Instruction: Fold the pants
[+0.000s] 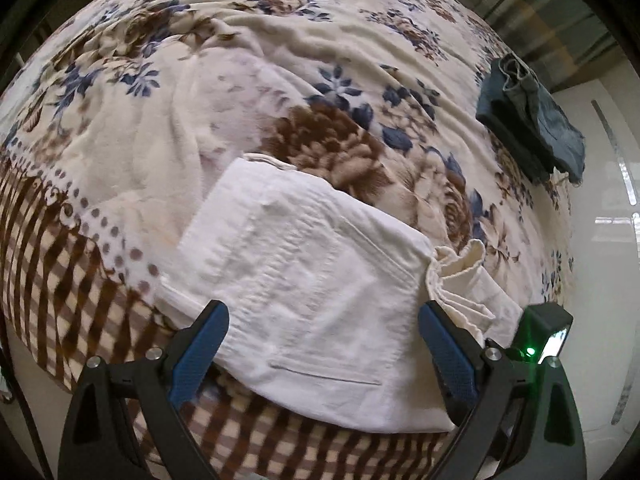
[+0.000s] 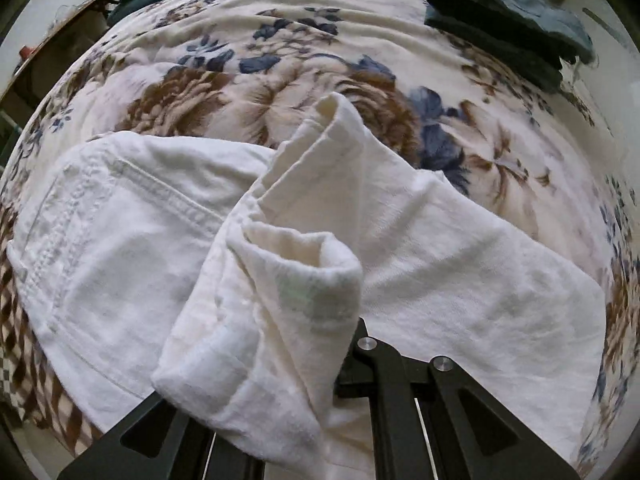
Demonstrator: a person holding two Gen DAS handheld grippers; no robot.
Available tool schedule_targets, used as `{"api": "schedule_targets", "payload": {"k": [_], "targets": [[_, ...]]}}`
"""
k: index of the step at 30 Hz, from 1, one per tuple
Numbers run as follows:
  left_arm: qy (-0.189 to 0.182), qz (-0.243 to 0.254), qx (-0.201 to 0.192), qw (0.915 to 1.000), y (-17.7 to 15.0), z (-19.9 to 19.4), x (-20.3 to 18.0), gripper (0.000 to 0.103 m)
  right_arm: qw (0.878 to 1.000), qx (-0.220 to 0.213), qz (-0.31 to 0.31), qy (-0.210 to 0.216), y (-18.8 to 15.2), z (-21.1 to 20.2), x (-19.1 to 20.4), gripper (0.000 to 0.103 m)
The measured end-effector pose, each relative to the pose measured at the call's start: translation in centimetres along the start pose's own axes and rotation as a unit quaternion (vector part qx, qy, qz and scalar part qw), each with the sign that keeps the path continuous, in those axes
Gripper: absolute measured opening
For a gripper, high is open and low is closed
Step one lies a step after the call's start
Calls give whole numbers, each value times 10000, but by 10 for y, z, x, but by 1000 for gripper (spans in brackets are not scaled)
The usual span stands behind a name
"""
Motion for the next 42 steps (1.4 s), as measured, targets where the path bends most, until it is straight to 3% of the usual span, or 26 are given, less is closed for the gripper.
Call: {"api": "schedule_targets", "payload": {"k": [6,8,10,12,13,14,15,16,18,21,23,26,28,29,30,31,33,34,35,36,39,42], "targets": [[-145,71,0,9999,9,0,7,97,9939,119,-1050,-308,-9,-7,23,8],[-206,136,39,9997,13,4,1,97,9913,432,-1222,-224,-14,4,30,19],[-365,182,101,9991,17,7,-10,97,9921,642,-1081,35,-16,3,28,22],[-568,190,231,9979,20,11,-24,97,9928,804,-421,781,-15,-9,14,44],[-791,136,356,9961,19,15,-34,97,9875,823,108,1337,-17,-19,3,73],[-954,77,494,9942,18,21,-42,97,9774,788,671,1841,-21,-30,-12,80],[-1053,38,616,9925,16,26,-47,97,9634,707,1263,2254,-28,-43,-32,80],[-1176,-2,856,9894,11,37,-55,97,9541,665,1663,2400,-35,-50,-47,80],[-1273,-14,1329,9829,0,59,-69,97,9304,639,2614,2490,-61,-61,-87,80],[-1528,-158,2134,9648,-25,95,-88,96,8892,632,3793,2478,-108,-67,-139,80],[-1403,-128,2483,9584,-42,118,-96,96,8531,666,4416,2698,-138,-65,-161,80],[-983,116,2434,9649,-49,131,-101,95,8256,760,4835,2808,-161,-51,-174,80],[-707,329,2218,9720,-50,129,-105,82,8072,746,5043,2975,-169,-41,-178,80],[-505,498,2068,9758,-51,124,-108,55,8028,705,5093,3018,-171,-39,-177,79],[-380,624,2028,9765,-53,122,-111,21,7969,649,5186,3029,-171,-36,-179,78],[-253,758,2017,9762,-57,121,-112,15,7933,586,5239,3045,-169,-35,-180,75],[-55,869,1855,9788,-65,110,-110,14,7897,555,5391,2874,-170,-29,-185,59],[-32,886,1807,9795,-68,106,-108,14,7869,545,5463,2818,-172,-28,-186,44],[-15,862,1776,9803,-70,101,-102,14,7842,541,5552,2717,-175,-27,-188,23],[-35,791,1758,9812,-71,95,-98,14,7857,571,5578,2615,-178,-28,-190,15],[-122,592,1815,9815,-74,85,-86,14,7921,525,5502,2590,-185,-38,-193,12],[207,554,1934,9793,-77,98,-69,14,8033,655,5401,2423,-190,-39,-194,11]]}}
Point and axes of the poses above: each gripper's, at about its wrist camera, not at the fingertips, and z roughly the way its jaws point, x to its left, y to its top, the point moved 7 cm from there along z, roughly the way its jaws point, and after that the axes turned 8 degrees about x, right-handed, at the moved point
